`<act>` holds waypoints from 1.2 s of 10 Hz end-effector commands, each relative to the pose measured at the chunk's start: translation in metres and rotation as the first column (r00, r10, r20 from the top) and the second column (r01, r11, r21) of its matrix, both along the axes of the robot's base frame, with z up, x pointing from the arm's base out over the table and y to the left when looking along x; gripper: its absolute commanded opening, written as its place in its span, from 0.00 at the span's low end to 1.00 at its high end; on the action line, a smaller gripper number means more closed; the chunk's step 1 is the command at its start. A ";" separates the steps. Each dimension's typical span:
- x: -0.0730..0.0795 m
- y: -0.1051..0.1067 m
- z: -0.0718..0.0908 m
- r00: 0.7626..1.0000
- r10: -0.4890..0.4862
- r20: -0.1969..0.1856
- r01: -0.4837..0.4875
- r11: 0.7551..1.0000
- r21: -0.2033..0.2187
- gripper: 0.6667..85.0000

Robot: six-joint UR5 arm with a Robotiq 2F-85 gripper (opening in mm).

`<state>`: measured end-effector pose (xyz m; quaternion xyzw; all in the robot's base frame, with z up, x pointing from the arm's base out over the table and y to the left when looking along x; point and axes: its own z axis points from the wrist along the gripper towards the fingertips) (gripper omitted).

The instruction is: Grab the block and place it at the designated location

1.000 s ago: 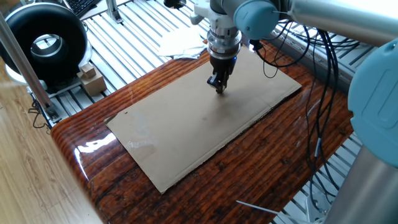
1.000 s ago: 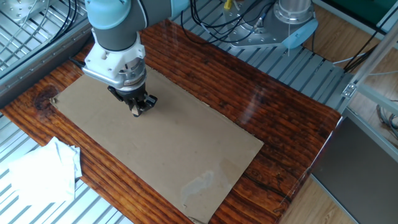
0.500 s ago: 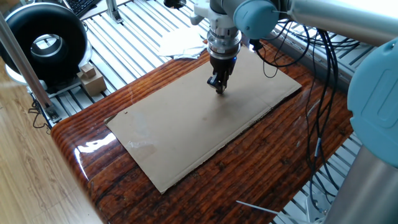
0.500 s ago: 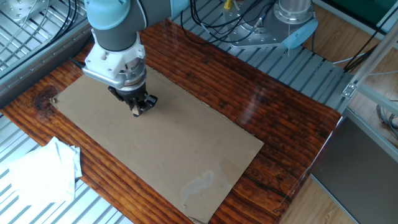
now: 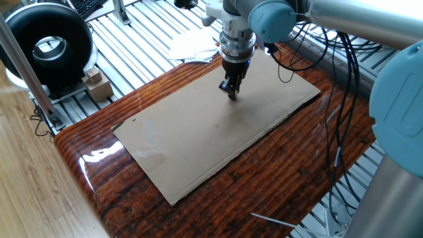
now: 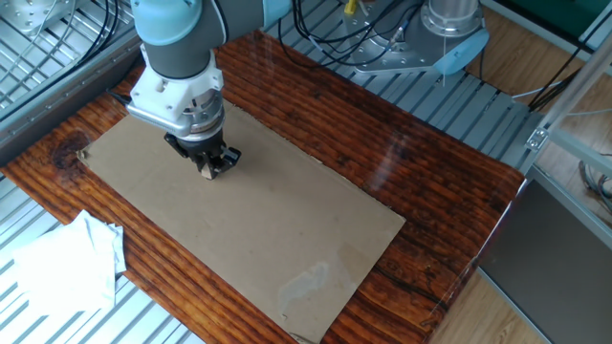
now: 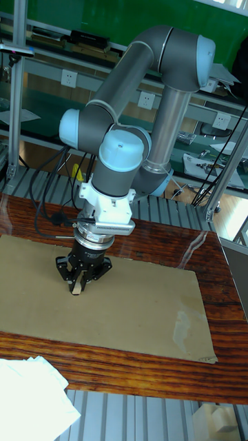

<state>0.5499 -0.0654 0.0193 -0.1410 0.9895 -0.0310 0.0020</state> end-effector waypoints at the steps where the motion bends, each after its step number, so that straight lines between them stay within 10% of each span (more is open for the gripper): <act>1: 0.003 0.002 0.001 1.000 0.003 0.010 -0.003 1.000 0.012 0.14; 12: 0.003 0.001 0.001 0.999 0.036 0.010 -0.036 0.999 0.010 0.34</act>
